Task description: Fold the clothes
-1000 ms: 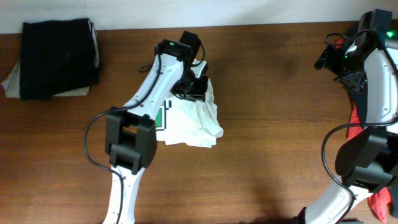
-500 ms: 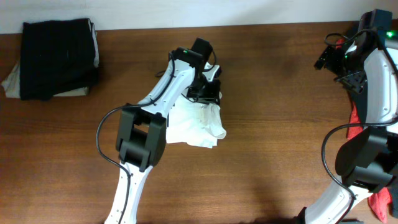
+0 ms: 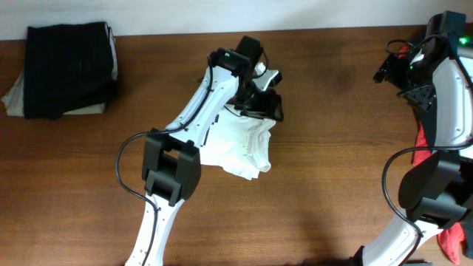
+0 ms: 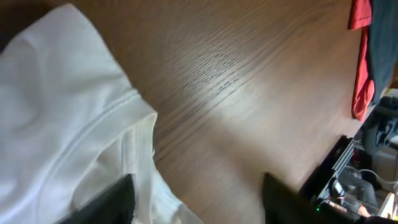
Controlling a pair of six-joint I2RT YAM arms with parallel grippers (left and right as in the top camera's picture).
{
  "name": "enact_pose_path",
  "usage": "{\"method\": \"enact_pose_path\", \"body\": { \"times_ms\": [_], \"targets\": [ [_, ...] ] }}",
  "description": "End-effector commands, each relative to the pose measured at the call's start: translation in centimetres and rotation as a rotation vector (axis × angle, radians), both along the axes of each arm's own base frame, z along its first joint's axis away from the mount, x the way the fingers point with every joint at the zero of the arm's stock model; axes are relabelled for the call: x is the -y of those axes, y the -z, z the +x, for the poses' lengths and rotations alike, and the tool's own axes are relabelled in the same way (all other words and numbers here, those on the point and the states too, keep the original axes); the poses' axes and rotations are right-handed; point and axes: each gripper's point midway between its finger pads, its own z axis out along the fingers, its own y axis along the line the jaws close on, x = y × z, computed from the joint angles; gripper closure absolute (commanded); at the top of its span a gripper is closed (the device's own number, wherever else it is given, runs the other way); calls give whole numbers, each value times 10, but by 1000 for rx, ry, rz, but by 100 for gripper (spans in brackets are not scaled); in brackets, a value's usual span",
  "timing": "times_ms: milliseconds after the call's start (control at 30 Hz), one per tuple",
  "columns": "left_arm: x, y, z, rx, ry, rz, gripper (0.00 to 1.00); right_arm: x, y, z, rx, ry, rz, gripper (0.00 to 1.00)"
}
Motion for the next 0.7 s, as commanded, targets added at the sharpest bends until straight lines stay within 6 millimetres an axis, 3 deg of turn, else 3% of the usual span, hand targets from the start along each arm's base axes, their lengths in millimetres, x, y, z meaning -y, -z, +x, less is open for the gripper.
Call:
{"method": "enact_pose_path", "body": {
  "times_ms": [0,33,167,200,267,300,500,667],
  "targets": [
    [-14,-16,5,70,4,60,25,3,-1,-1,-1,-3,-11,1],
    [-24,-11,4,69,-3,121,25,3,-1,-1,-1,-3,-12,1],
    [-79,9,-11,3,-100,450,55,3,-1,-1,-1,-3,-11,1],
    [-80,10,-14,-6,-96,455,62,3,-1,-1,-1,-3,-11,1],
    [-74,14,-19,-14,-93,461,87,3,-1,-1,-1,-3,-12,1],
    [-69,18,-23,-23,-92,467,93,3,-1,-1,-1,-3,-12,1],
    [-56,48,-37,-42,-66,484,97,3,-1,-1,-1,-3,-11,1],
    [-42,60,-41,-57,-66,428,97,3,-1,-1,-1,-3,-12,1]
  ]
}}
